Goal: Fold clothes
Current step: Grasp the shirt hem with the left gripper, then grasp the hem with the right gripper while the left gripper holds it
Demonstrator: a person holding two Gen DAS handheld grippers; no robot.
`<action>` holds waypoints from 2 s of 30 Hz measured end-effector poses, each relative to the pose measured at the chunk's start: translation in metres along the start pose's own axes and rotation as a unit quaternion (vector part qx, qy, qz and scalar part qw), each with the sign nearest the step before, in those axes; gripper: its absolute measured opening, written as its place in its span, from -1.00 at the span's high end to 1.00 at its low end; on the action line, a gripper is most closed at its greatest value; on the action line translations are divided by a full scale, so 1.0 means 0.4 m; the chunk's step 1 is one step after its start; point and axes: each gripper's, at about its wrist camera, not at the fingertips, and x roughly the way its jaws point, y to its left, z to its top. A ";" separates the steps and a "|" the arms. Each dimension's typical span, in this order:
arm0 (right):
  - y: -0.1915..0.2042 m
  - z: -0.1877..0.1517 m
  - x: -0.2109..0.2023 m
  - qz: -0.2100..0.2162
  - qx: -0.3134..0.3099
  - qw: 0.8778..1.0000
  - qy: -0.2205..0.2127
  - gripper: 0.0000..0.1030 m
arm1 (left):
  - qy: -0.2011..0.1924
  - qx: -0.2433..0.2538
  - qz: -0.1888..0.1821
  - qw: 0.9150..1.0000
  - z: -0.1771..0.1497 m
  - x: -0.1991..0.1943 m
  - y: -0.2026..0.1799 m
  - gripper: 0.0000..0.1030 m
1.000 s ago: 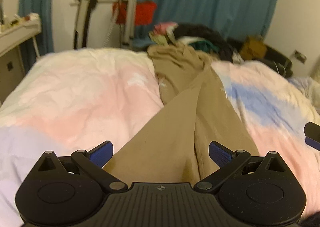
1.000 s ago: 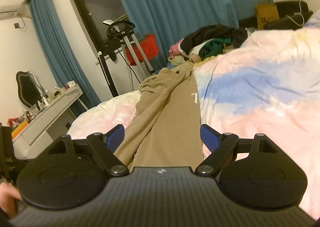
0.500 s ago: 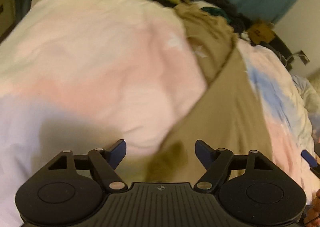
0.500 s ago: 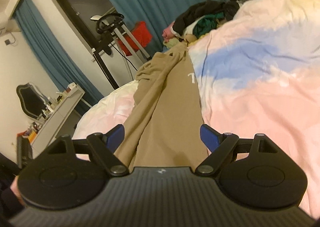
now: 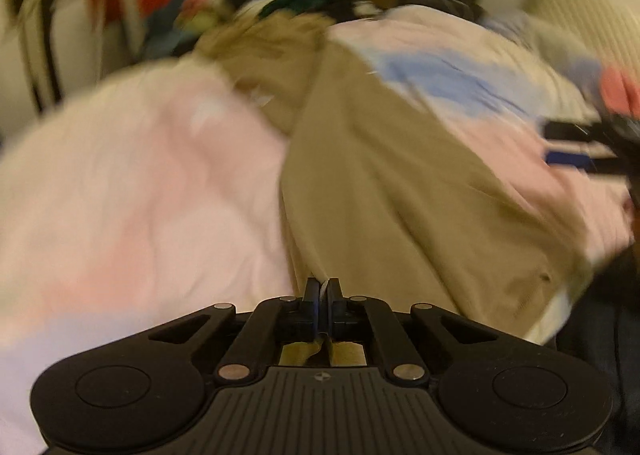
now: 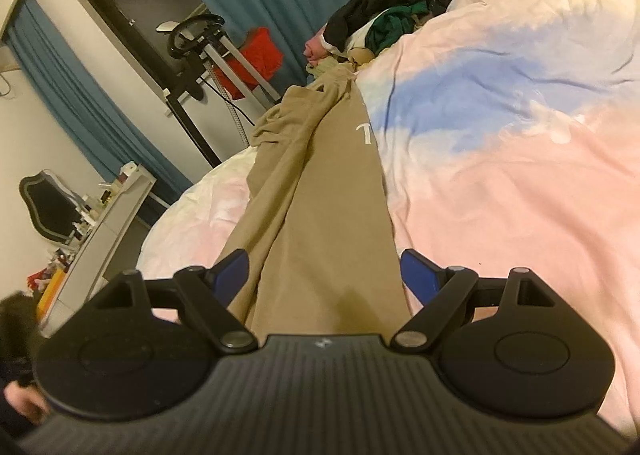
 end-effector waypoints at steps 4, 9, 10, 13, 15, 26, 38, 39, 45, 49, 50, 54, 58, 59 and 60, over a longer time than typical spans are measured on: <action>-0.005 0.006 -0.021 -0.026 -0.002 0.999 -0.023 -0.64 | -0.021 0.064 -0.007 0.998 0.032 -0.071 -0.140 0.93; -0.014 0.022 -0.036 -0.038 -0.013 0.998 -0.039 -0.65 | -0.016 0.067 -0.037 0.997 0.067 -0.018 -0.285 0.93; -0.019 0.023 -0.036 -0.035 -0.010 0.999 -0.037 -0.64 | -0.008 0.060 -0.047 0.997 0.069 0.010 -0.311 0.93; -0.034 0.026 -0.027 -0.031 -0.001 0.999 -0.019 -0.64 | 0.026 0.008 -0.071 0.997 0.065 0.106 -0.344 0.91; -0.054 0.024 -0.015 -0.022 0.014 1.000 0.004 -0.64 | 0.047 -0.052 -0.091 0.993 0.057 0.165 -0.335 0.91; -0.100 -0.001 0.041 -0.017 0.065 0.995 0.075 -0.64 | 0.009 -0.165 -0.157 0.974 0.006 0.177 -0.277 0.93; -0.141 -0.029 0.064 -0.001 0.126 0.982 0.141 -0.65 | 0.004 -0.266 -0.216 0.939 -0.026 0.174 -0.196 -0.04; -0.145 -0.032 0.066 0.000 0.132 0.980 0.147 -0.57 | -0.009 -0.297 -0.220 0.929 -0.037 0.163 -0.169 -0.09; -0.167 -0.047 0.077 0.009 0.165 0.969 0.181 0.01 | -0.014 -0.455 -0.151 0.877 -0.118 0.169 -0.037 -0.28; -0.151 -0.056 0.079 -0.004 0.142 0.969 0.200 0.01 | 0.025 -0.489 -0.132 0.862 -0.137 0.220 -0.024 -0.24; -0.149 -0.059 0.078 -0.006 0.141 0.969 0.205 0.01 | 0.029 -0.481 -0.130 0.867 -0.132 0.221 -0.028 -0.25; -0.143 -0.071 0.073 -0.009 0.135 0.966 0.222 0.00 | 0.038 -0.451 -0.129 0.883 -0.125 0.218 -0.051 -0.24; -0.121 -0.086 0.066 -0.007 0.116 0.965 0.237 -0.01 | 0.037 -0.434 -0.130 0.891 -0.124 0.196 -0.065 0.20; -0.114 -0.090 0.063 -0.007 0.109 0.965 0.240 -0.01 | 0.033 -0.432 -0.131 0.892 -0.124 0.188 -0.068 0.32; -0.106 -0.093 0.061 -0.008 0.099 0.965 0.243 -0.01 | 0.029 -0.432 -0.137 0.891 -0.123 0.181 -0.074 0.36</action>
